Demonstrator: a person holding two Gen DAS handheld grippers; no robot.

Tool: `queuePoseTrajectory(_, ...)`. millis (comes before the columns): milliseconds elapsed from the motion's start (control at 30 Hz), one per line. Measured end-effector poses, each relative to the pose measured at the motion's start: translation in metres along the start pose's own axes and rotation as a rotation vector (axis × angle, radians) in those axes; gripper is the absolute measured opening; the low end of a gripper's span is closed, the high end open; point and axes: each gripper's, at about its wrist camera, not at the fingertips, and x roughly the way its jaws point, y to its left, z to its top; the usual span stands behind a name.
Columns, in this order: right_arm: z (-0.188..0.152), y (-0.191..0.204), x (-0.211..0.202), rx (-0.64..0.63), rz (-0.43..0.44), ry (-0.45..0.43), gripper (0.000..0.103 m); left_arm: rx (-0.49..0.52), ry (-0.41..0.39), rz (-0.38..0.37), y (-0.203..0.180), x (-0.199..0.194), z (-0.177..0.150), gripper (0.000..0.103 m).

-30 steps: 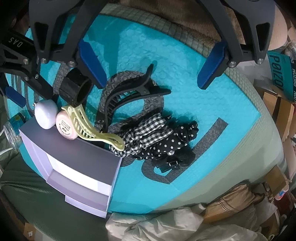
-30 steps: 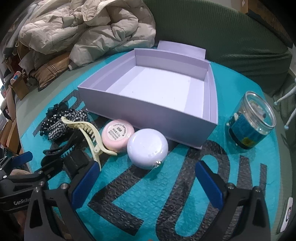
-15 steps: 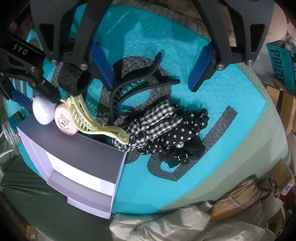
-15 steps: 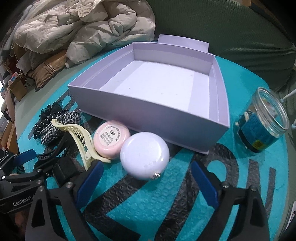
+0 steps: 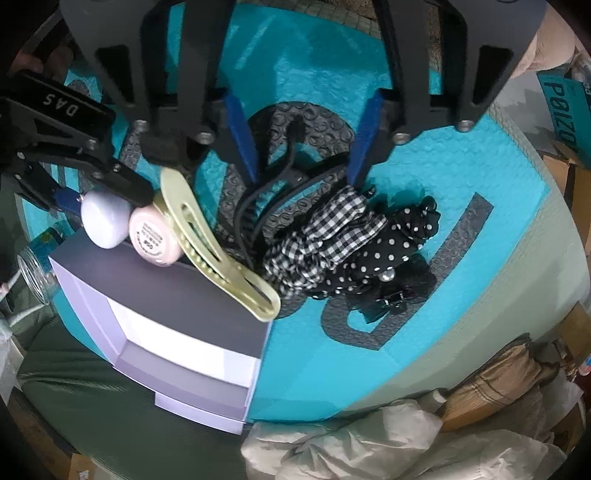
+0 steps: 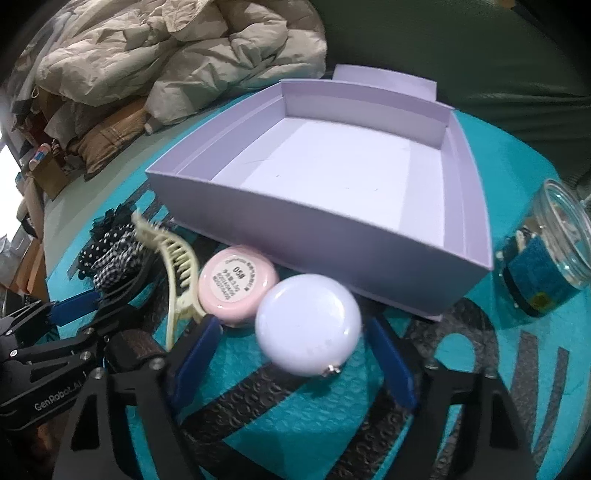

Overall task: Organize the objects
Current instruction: 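Grasp the black claw clip with the left tool while the right tool grasps the white round case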

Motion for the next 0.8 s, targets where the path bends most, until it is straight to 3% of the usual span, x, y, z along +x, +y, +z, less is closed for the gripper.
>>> queuePoseTrajectory(133, -0.002, 0.003, -0.001, -0.024, -0.002, -0.009, 0.068, 0.011, -0.002, -0.007, -0.001, -0.002, -0.003, 0.042)
queuePoseTrajectory(200, -0.004, 0.005, -0.002, -0.041, -0.002, -0.008, 0.053, 0.01, 0.001, -0.02, -0.001, -0.003, -0.006, 0.041)
queuePoseTrajectory(333, -0.008, 0.009, -0.005, -0.063, 0.013, -0.002, 0.052, 0.03, 0.013, -0.032, -0.002, -0.006, -0.012, 0.035)
queuePoseTrajectory(567, -0.022, 0.022, -0.012, -0.131, 0.053, 0.018, 0.052, 0.034, 0.017, -0.032, 0.001, -0.015, -0.024, 0.035)
queuePoseTrajectory(800, -0.025, 0.022, -0.014, -0.118, 0.062, 0.024, 0.052, 0.033, 0.003, -0.018, -0.001, -0.018, -0.022, 0.036)
